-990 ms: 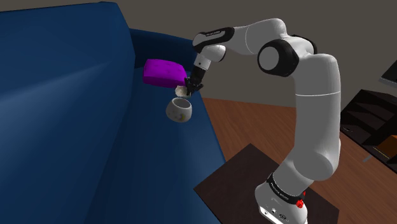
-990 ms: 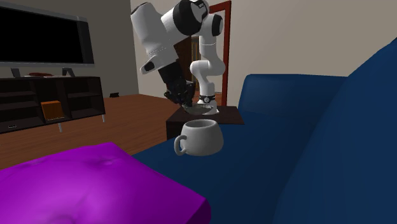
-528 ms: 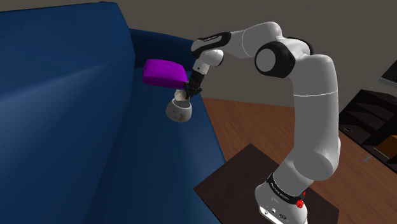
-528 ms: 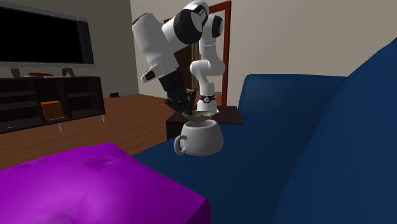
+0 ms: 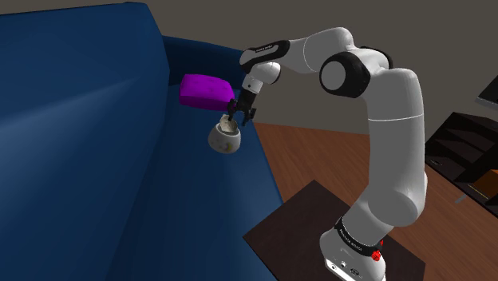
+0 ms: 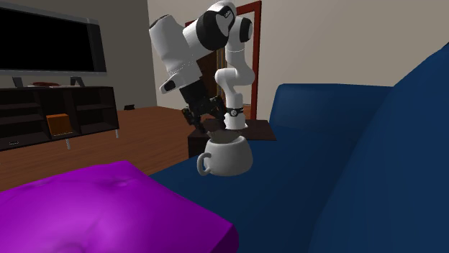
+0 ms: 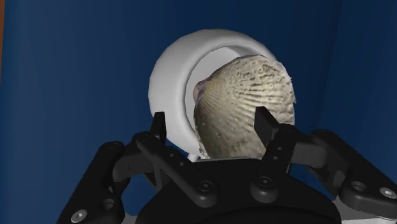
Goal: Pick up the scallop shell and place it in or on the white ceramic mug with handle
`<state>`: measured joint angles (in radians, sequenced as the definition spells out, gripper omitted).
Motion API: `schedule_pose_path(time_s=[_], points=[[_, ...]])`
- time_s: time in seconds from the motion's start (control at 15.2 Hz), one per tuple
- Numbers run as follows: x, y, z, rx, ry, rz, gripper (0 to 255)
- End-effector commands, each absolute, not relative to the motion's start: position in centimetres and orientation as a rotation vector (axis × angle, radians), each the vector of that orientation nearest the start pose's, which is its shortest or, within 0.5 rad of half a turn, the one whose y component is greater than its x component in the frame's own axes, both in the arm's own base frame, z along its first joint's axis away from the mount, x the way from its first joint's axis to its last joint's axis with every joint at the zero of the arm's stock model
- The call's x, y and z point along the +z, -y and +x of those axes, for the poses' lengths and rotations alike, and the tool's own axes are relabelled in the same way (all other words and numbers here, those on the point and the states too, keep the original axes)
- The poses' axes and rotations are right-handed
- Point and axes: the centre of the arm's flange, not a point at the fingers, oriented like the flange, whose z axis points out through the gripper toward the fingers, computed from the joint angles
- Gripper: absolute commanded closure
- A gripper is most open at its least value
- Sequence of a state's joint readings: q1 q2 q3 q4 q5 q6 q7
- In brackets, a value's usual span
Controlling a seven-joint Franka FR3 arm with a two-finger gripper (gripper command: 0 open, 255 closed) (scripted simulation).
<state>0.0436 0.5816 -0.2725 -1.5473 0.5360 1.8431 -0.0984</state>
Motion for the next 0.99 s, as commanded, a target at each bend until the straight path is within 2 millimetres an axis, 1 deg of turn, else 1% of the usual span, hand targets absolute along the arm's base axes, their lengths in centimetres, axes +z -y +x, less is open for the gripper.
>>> schedule_pose_path(time_s=[0.0,0.13,0.4,0.92], points=[[30.6,8.8,66.8,0.269,-0.44,-2.717,0],[30.6,8.8,66.8,0.269,-0.44,-2.717,0],[35.2,10.7,67.4,0.269,-0.44,-2.717,0],[35.2,10.7,67.4,0.269,-0.44,-2.717,0]])
